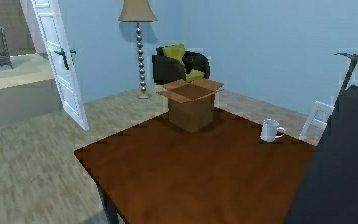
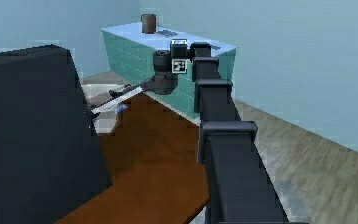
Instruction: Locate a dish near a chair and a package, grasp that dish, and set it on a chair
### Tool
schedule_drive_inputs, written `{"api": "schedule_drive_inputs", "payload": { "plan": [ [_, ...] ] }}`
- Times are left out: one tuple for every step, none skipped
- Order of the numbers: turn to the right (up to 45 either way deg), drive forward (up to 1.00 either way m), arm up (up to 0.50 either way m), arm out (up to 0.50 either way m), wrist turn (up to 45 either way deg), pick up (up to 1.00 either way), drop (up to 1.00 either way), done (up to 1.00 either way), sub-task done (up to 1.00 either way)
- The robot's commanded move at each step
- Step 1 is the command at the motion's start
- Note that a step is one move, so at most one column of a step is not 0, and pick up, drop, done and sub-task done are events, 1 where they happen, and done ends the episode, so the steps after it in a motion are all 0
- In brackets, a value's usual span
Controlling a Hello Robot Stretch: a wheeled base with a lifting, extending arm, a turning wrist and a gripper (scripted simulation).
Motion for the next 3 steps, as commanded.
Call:
{"api": "schedule_drive_inputs", "payload": {
  "plan": [
    [0.0,0.0,0.0,0.0,-45.0,0.0,0.0,0.0,0.0],
    [0.0,0.0,0.0,0.0,-15.0,0.0,0.0,0.0,0.0],
    [0.0,0.0,0.0,-0.32,0.0,0.0,0.0,0.0,0.0]
  ]
}}
